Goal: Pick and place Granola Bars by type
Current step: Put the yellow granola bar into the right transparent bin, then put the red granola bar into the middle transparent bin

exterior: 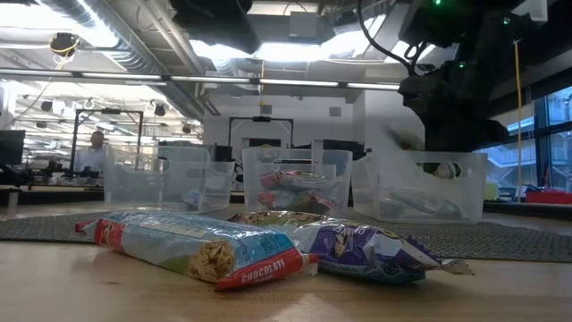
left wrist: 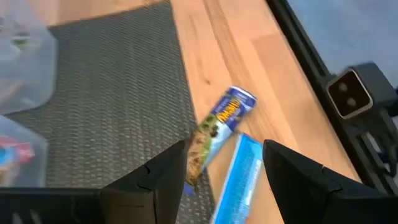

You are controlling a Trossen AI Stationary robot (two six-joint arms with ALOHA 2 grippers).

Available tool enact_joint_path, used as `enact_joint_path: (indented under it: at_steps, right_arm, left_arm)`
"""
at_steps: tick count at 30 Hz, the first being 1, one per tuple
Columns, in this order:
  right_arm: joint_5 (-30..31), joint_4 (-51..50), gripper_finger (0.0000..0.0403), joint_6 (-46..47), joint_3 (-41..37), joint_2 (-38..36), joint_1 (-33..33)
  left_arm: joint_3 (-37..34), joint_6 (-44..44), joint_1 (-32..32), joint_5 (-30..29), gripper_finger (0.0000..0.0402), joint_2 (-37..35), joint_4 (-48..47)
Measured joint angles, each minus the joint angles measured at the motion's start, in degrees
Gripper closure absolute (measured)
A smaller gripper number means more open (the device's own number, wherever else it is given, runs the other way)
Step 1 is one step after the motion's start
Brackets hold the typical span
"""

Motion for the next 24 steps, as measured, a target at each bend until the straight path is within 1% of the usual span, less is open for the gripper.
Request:
enact_joint_path:
  at_steps: [3, 9, 20, 24]
  right_arm:
    - [-1.98, 0.58, 0.0269, 1.05, 0.00, -0.02, 0.00]
    - [-2.09, 0.69, 0.0244, 0.53, 0.00, -0.02, 0.00]
    - [-2.09, 0.97, 0.0240, 0.49, 0.00, -0.02, 0.00]
    - [-2.08, 1.12, 0.0240, 0.49, 0.00, -0.02, 0.00]
  left_arm:
    - [0.02, 1.09, -0.07, 0.83, 0.0199, 0.97, -0.66]
    - [0.02, 1.31, -1.09, 0.58, 0.0199, 4.94, -2.67]
    - [0.02, -0.03, -1.88, 2.23, 0.0199, 12.84, -2.94]
    - [0.02, -0.20, -1.82, 4.54, 0.0199, 14.21, -3.05]
